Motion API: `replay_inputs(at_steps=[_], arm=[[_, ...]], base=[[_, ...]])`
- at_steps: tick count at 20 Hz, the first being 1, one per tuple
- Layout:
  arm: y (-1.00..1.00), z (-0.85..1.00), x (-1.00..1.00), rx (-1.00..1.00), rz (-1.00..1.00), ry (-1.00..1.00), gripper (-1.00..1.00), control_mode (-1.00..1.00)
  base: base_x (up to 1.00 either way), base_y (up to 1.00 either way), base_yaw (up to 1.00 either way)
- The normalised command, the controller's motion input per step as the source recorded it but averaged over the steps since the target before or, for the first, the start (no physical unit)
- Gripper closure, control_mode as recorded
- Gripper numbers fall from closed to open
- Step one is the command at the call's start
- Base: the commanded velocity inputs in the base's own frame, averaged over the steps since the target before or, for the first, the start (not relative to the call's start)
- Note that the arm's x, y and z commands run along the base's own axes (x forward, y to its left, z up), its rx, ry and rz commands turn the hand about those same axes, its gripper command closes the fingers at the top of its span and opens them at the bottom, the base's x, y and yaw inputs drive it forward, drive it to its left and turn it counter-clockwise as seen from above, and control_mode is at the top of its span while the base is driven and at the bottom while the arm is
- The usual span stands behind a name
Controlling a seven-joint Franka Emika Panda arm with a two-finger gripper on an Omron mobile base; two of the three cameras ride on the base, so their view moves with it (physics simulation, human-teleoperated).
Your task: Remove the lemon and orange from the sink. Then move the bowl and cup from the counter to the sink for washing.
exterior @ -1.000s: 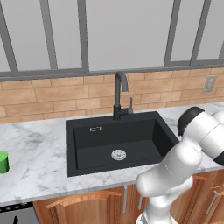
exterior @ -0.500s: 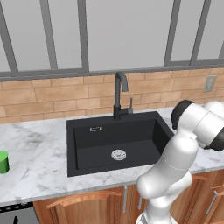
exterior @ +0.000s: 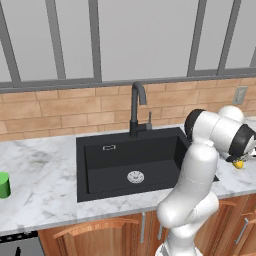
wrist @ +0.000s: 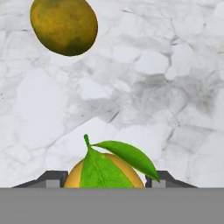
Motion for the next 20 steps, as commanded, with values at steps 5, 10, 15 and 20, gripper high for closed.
replay_inputs(at_steps=[5,10,15,20], arm=[[-0.03,-0.23,0.00,0.00,0.00,0.05,1.00,-1.00],[-0.02,-0.18,0.00,0.00,0.00,0.01,1.00,-1.00],[0.00,-0.08,0.00,0.00,0.00,0.00,-1.00,-1.00],[0.00,0.00,-0.01,0.00,-0.01,0.00,-1.00,-1.00]], base=[[0.00,0.00,0.00],[0.00,0.00,0.00],[0.00,0.00,0.00],[0.00,0.00,0.00]])
